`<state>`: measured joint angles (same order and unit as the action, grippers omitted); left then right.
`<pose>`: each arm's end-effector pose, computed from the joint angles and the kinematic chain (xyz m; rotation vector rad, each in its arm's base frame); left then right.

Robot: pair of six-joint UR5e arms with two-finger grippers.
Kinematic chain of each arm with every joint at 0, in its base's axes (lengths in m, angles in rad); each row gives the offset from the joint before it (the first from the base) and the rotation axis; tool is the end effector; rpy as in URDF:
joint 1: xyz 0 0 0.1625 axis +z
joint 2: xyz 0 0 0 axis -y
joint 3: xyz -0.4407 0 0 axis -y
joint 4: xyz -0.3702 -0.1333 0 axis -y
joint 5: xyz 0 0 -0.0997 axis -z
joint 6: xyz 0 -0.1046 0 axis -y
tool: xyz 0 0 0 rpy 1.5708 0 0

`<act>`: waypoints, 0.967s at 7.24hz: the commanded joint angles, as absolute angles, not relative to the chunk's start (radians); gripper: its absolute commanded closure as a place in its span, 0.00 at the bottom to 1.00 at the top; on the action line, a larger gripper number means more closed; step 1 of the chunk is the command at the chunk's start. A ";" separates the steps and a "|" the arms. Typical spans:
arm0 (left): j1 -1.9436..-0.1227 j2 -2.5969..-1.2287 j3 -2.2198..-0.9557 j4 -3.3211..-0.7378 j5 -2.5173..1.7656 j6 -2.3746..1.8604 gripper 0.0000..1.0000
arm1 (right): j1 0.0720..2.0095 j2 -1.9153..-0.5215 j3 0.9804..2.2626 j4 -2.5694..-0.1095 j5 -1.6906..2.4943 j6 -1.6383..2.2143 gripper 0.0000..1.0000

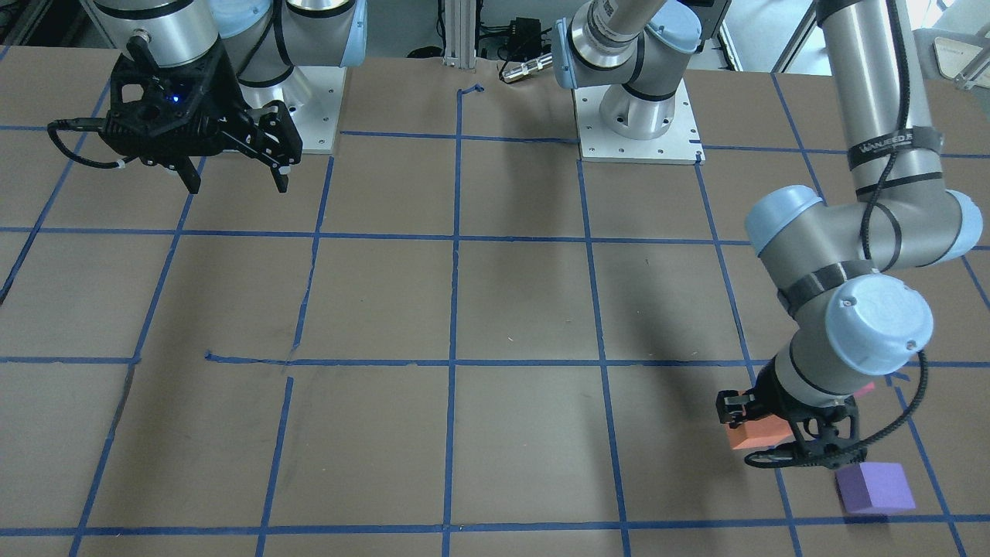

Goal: Arrange blocks in a line
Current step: 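Carry the orange cube with the left gripper toward the purple cube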

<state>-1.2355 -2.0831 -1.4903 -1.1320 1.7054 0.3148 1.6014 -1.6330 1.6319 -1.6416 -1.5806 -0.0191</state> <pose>0.1021 -0.6556 0.2887 -0.0316 3.0112 0.0548 0.1460 -0.4455 0.5056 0.0772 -3.1292 0.1127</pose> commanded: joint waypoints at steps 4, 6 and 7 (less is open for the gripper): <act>-1.098 -2.157 -1.391 -1.126 1.677 0.552 1.00 | 1.601 -1.634 1.634 -1.641 -1.589 -0.020 0.00; -1.094 -2.174 -1.382 -1.126 1.654 0.601 1.00 | 1.601 -1.634 1.635 -1.641 -1.589 -0.020 0.00; -1.094 -2.177 -1.385 -1.126 1.652 0.617 1.00 | 1.601 -1.634 1.634 -1.641 -1.589 -0.020 0.00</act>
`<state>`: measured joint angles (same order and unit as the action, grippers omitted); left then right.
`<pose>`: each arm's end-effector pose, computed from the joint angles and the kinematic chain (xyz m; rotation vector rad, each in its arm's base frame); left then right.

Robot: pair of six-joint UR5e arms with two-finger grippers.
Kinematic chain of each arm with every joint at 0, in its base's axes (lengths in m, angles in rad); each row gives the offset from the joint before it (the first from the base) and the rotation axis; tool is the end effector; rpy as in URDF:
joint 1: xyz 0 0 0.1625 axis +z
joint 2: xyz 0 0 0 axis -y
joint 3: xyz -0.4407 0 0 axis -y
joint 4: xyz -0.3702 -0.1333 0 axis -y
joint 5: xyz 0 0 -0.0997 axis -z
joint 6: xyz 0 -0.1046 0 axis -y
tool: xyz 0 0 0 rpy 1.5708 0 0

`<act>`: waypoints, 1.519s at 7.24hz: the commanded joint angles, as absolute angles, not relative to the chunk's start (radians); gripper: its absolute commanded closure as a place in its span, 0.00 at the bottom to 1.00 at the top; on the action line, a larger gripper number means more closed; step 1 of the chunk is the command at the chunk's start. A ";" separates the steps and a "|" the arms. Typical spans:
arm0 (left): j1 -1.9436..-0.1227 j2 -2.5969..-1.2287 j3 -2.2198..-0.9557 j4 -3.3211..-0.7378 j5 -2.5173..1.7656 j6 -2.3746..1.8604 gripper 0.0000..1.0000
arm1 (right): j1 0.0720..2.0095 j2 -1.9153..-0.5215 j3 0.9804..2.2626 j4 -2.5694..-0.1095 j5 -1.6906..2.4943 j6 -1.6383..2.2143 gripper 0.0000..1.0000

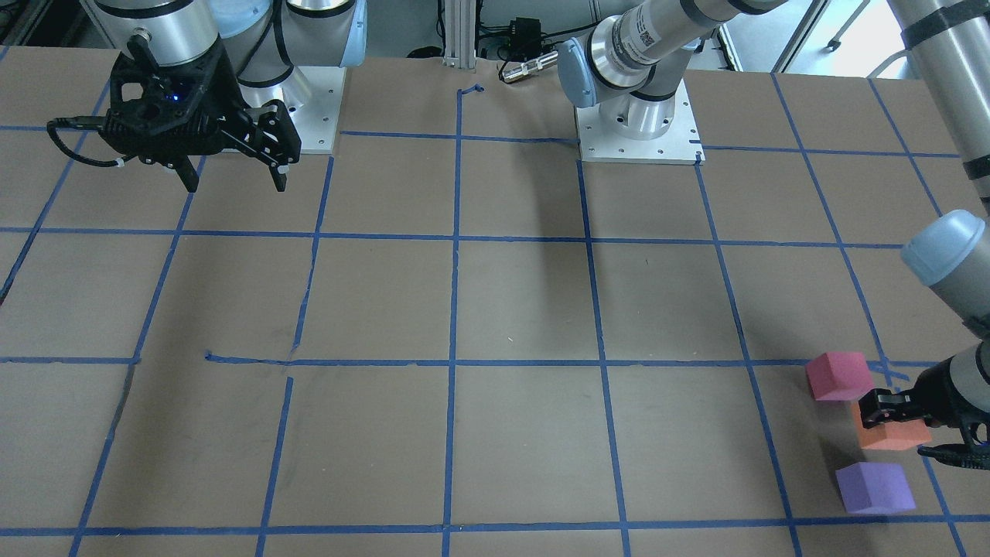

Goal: Arrange blocks in a line
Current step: 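Lower the orange cube between the purple and pink cubes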

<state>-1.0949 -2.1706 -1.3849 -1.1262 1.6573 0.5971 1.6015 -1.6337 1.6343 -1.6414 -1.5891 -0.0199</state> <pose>0.2059 -0.6708 0.2763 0.1828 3.0460 0.0272 0.1451 -0.4450 0.5048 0.0780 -3.1208 0.1095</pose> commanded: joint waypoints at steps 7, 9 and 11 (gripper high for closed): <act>-1.077 -2.184 -1.400 -1.121 1.585 0.574 1.00 | 1.600 -1.634 1.635 -1.641 -1.597 -0.023 0.00; -1.077 -2.184 -1.402 -1.121 1.589 0.546 1.00 | 1.601 -1.634 1.635 -1.643 -1.597 -0.023 0.00; -1.075 -2.184 -1.405 -1.120 1.595 0.545 1.00 | 1.601 -1.634 1.635 -1.643 -1.597 -0.021 0.00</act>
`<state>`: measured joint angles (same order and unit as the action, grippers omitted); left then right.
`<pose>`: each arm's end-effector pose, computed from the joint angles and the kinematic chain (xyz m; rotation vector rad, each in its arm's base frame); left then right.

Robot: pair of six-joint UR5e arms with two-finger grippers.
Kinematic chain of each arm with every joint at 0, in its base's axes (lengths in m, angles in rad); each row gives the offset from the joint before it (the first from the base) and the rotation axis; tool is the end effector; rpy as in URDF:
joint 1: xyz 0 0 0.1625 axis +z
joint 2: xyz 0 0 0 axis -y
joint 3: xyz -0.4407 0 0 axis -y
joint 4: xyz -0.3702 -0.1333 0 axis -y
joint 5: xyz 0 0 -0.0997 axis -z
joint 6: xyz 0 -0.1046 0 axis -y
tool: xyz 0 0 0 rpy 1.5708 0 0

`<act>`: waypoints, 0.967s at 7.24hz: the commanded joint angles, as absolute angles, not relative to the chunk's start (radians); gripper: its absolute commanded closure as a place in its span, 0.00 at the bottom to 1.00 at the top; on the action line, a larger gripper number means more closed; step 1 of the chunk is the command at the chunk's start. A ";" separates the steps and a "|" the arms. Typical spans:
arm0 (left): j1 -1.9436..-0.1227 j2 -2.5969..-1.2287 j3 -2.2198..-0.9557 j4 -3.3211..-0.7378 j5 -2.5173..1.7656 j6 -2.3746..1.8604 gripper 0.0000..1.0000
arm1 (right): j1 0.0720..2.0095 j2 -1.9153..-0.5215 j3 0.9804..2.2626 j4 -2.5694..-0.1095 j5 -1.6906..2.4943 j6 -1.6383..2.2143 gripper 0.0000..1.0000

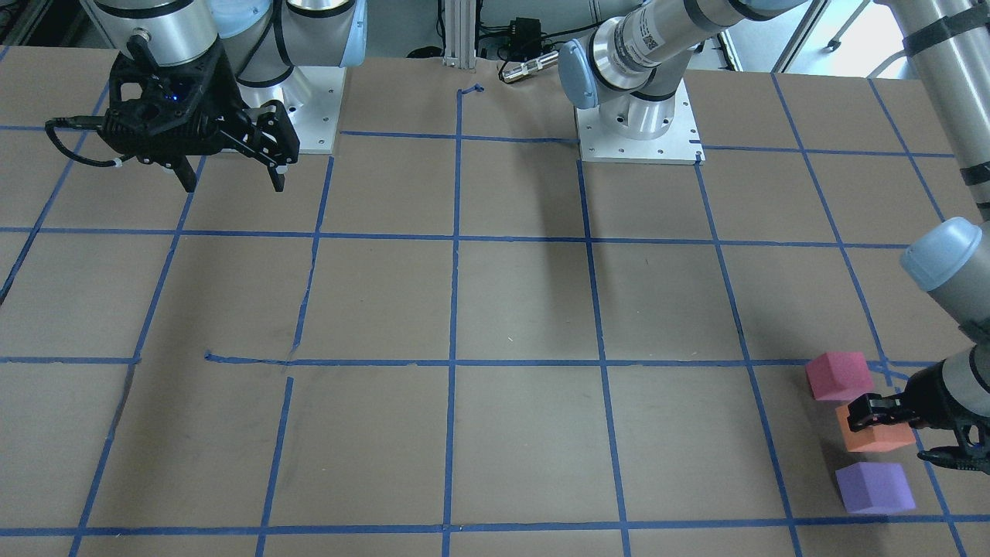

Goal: Arrange blocks in a line
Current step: 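Lower the orange cube between the purple and pink cubes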

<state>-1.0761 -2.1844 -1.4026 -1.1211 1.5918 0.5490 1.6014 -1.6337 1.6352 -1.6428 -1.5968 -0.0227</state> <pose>0.2112 -0.6678 0.2592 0.0847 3.1201 0.0105 0.1443 -0.4451 0.5045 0.0816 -3.1129 0.1100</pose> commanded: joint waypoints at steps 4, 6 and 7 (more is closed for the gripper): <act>-1.063 -2.217 -1.414 -1.089 1.611 0.548 1.00 | 1.601 -1.634 1.635 -1.643 -1.597 -0.023 0.00; -1.063 -2.232 -1.443 -1.036 1.611 0.549 1.00 | 1.600 -1.634 1.635 -1.643 -1.611 -0.025 0.00; -1.063 -2.235 -1.447 -1.032 1.609 0.548 1.00 | 1.601 -1.634 1.635 -1.643 -1.611 -0.025 0.00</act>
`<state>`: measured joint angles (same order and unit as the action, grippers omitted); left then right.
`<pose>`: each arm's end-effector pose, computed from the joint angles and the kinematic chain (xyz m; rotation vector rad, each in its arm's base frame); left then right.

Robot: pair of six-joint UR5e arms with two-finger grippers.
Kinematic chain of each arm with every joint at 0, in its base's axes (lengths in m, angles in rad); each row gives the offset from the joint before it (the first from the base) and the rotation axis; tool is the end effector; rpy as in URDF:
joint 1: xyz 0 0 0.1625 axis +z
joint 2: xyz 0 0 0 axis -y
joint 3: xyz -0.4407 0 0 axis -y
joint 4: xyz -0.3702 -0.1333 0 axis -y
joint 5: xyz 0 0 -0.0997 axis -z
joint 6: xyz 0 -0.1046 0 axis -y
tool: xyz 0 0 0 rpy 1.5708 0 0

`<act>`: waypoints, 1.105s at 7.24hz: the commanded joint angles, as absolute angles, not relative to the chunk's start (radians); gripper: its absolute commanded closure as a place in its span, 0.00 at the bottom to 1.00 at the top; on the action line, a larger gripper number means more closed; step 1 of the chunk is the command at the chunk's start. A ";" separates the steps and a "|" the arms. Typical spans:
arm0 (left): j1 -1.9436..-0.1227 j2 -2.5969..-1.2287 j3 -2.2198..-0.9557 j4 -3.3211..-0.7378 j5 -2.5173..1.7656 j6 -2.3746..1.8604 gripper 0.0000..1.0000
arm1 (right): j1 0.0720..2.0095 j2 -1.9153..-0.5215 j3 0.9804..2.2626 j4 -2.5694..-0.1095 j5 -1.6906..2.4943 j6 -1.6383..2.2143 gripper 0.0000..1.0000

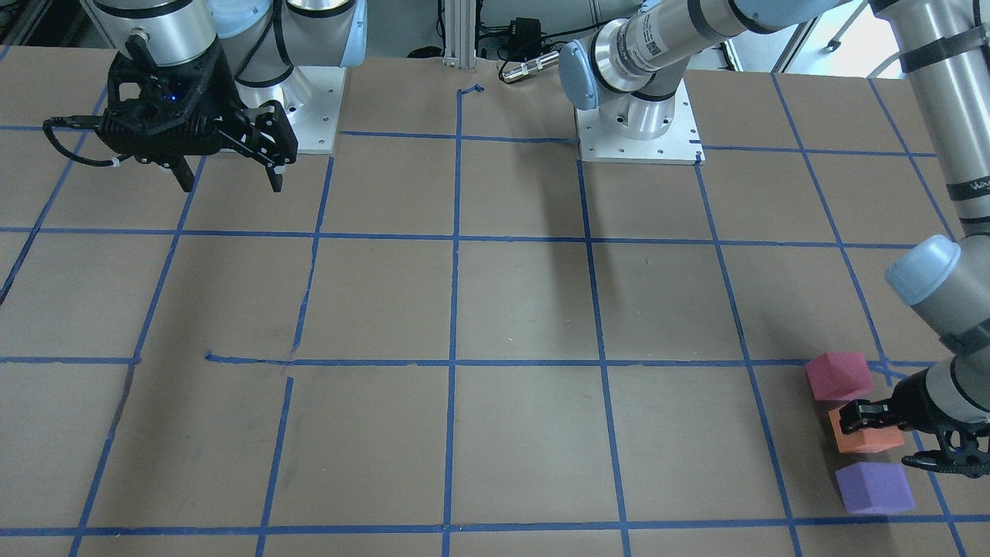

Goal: Arrange blocks in a line
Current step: 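Lower the orange cube between the purple and pink cubes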

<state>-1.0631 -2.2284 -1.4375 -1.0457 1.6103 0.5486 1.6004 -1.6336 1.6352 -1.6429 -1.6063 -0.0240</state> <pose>0.2224 -0.6654 0.2215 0.0635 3.1063 0.0299 0.1428 -0.4453 0.5045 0.0813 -3.1033 0.1096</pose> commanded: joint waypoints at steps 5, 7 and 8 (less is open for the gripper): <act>-1.063 -2.240 -1.450 -1.032 1.598 0.551 1.00 | 1.600 -1.634 1.635 -1.643 -1.612 -0.025 0.00; -1.063 -2.240 -1.451 -1.034 1.597 0.551 1.00 | 1.600 -1.634 1.635 -1.643 -1.612 -0.025 0.00; -1.063 -2.240 -1.465 -1.032 1.600 0.557 0.39 | 1.600 -1.634 1.635 -1.643 -1.612 -0.026 0.00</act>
